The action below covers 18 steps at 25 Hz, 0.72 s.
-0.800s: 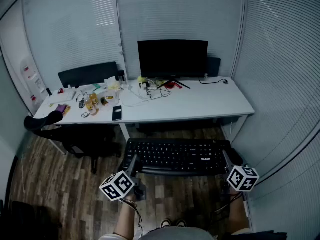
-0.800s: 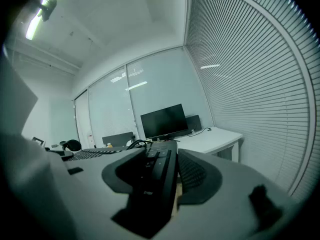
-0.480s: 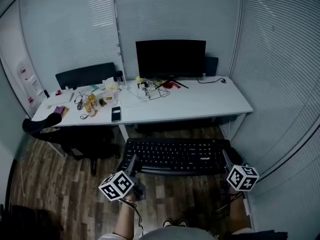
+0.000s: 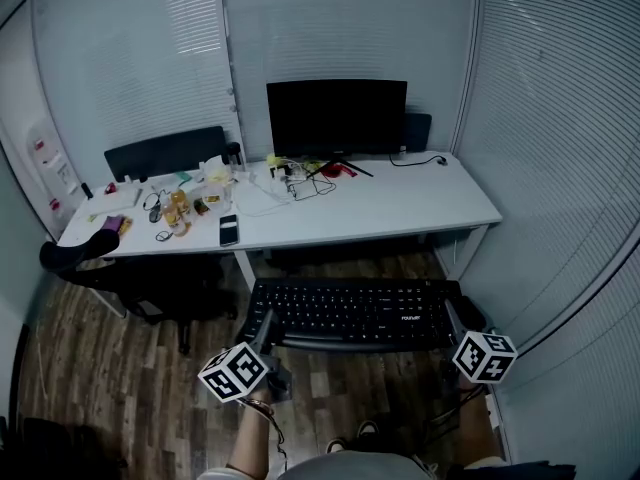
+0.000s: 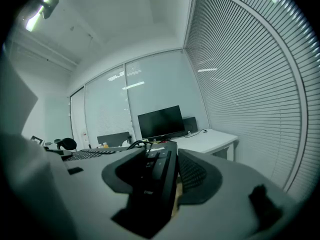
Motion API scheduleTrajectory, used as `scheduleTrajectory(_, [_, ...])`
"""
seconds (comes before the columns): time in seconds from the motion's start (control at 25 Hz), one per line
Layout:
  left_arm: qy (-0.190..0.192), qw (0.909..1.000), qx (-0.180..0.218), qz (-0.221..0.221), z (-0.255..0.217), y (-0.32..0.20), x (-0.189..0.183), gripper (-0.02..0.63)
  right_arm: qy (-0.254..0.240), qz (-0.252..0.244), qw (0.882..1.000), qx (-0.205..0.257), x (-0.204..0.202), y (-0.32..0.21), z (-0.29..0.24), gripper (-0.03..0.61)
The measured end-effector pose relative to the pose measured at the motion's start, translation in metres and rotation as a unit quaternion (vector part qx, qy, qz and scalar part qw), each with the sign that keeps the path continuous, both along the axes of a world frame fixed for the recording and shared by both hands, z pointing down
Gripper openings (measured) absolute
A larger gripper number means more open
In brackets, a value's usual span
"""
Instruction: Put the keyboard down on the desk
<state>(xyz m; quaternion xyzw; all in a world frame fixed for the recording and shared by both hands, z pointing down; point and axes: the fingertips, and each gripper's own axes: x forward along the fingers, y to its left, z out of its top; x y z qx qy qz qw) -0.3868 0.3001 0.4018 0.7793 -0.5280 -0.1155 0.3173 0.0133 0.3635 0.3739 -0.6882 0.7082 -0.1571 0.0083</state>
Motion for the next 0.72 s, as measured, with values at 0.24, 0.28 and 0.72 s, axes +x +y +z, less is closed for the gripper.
scheduleTrajectory(0.24, [0.000, 1.0000, 0.001, 0.004, -0.001, -0.006, -0.002, 0.250, 0.001, 0.004, 1.000, 0.001, -0.003, -0.002, 0.000, 0.212])
scheduleTrajectory(0.28, [0.000, 1.0000, 0.002, 0.005, -0.002, -0.006, -0.002, 0.250, 0.002, 0.005, 1.000, 0.002, -0.003, -0.002, -0.001, 0.212])
scheduleTrajectory(0.72, [0.003, 1.0000, 0.008, 0.004, -0.002, -0.036, 0.014, 0.250, 0.011, 0.004, 1.000, 0.017, 0.012, -0.032, -0.006, 0.212])
